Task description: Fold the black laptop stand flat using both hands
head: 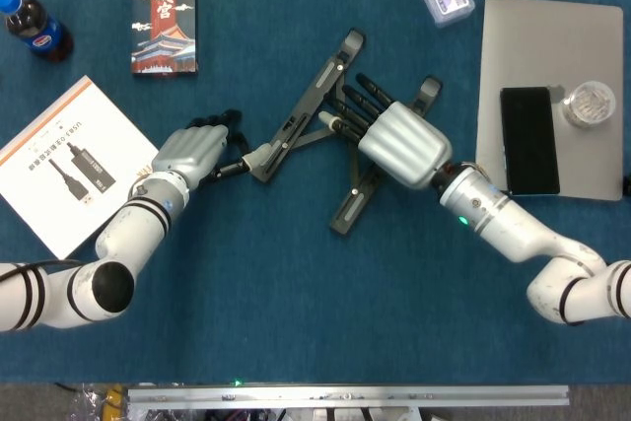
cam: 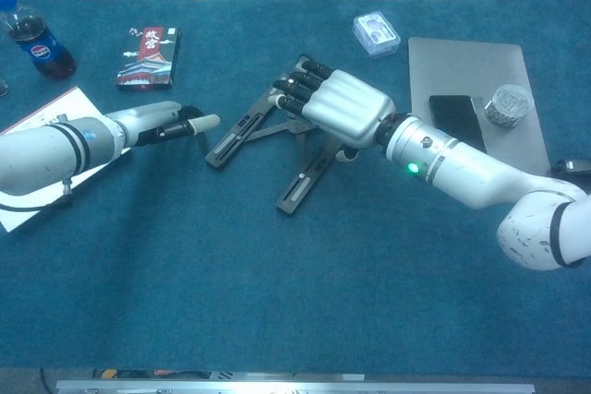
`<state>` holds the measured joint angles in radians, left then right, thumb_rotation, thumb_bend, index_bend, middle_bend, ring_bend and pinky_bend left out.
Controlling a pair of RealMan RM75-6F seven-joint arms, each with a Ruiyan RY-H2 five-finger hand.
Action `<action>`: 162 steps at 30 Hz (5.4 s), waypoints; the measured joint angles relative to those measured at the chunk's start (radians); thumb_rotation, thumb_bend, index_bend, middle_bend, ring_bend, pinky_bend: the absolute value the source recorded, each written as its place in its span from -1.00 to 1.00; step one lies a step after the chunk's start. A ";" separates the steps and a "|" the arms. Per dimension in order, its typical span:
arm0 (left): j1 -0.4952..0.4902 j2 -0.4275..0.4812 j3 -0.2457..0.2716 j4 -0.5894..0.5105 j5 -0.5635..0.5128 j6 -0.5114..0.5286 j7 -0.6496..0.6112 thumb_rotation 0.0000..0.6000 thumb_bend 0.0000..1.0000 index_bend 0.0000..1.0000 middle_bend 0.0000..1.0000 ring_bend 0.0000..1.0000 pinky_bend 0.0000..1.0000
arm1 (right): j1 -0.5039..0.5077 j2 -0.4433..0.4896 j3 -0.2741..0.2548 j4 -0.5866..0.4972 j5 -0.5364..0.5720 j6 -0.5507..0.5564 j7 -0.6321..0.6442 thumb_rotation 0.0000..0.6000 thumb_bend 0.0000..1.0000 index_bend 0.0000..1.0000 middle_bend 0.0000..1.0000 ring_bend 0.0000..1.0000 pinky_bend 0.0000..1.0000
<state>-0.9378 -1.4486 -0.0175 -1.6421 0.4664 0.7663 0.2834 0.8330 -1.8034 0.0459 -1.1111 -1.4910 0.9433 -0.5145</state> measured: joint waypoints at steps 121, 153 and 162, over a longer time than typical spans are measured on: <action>0.070 -0.119 0.079 0.396 0.848 0.010 -0.109 1.00 -0.60 -0.82 -1.00 -1.00 -1.00 | 0.011 -0.027 -0.003 0.050 -0.099 0.069 0.084 1.00 -1.00 -1.00 -1.00 -1.00 -1.00; 0.074 -0.116 0.015 0.342 0.805 -0.060 -0.083 1.00 -0.60 -0.82 -1.00 -1.00 -1.00 | 0.041 -0.193 -0.019 0.322 -0.188 0.147 0.214 1.00 -1.00 -1.00 -1.00 -1.00 -1.00; 0.078 -0.111 0.013 0.322 0.803 -0.063 -0.069 1.00 -0.60 -0.88 -1.00 -1.00 -1.00 | 0.048 -0.220 -0.007 0.352 -0.178 0.145 0.221 1.00 -1.00 -1.00 -1.00 -1.00 -1.00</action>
<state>-0.8595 -1.5594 -0.0040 -1.3199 1.2693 0.7034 0.2142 0.8814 -2.0229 0.0393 -0.7589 -1.6692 1.0884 -0.2937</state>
